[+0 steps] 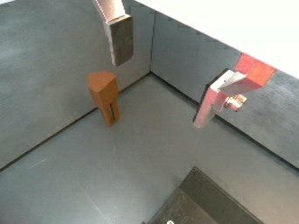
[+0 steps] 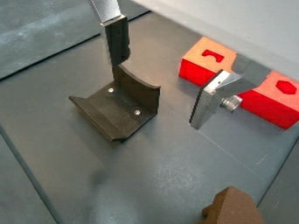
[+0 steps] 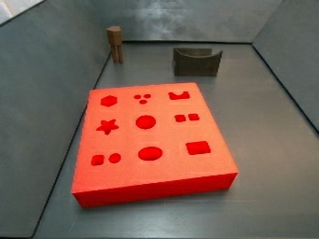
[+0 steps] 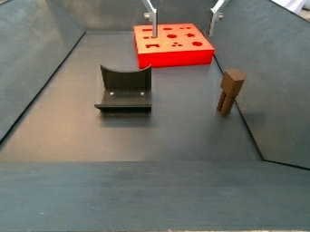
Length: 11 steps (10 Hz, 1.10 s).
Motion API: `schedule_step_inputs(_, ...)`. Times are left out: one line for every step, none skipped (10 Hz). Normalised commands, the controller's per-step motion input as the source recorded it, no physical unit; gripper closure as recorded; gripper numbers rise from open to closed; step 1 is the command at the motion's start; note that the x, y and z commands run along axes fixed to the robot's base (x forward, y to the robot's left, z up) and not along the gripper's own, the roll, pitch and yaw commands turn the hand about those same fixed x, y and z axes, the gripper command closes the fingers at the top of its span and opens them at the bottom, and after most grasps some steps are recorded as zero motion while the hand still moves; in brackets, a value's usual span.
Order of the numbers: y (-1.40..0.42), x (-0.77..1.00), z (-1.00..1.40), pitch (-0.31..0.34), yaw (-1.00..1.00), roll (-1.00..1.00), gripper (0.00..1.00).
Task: Pick up the 3 prong object. Move up. Move to above the board. Insert the 3 prong object.
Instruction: Pick up the 3 prong object.
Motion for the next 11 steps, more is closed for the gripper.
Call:
schedule_step_inputs(-0.07, -0.06, -0.11, -0.053, 0.0, 0.0, 0.0)
schedule_step_inputs(0.0, -0.91, -0.32, -0.24, -0.13, 0.0, 0.0)
schedule_step_inputs(0.11, -1.0, -0.32, -0.166, 0.0, 0.0, 0.0)
schedule_step_inputs(0.13, -1.0, -0.33, -0.144, 0.09, 0.0, 0.0)
schedule_step_inputs(0.09, -0.93, -0.31, -0.109, 0.27, 0.02, 0.0)
schedule_step_inputs(0.02, -0.77, -0.29, -0.083, 0.45, 0.04, 0.0)
schedule_step_inputs(0.0, -0.57, -0.34, -0.076, 0.63, 0.08, 0.0)
schedule_step_inputs(0.0, -0.54, -0.36, -0.076, 0.67, 0.09, 0.0)
schedule_step_inputs(0.0, -0.48, -0.4, -0.083, 0.63, 0.03, 0.0)
schedule_step_inputs(0.06, -0.38, -0.46, -0.089, 0.36, 0.04, 0.0)
schedule_step_inputs(0.08, -0.45, -0.45, -0.049, 0.25, 0.09, 0.0)
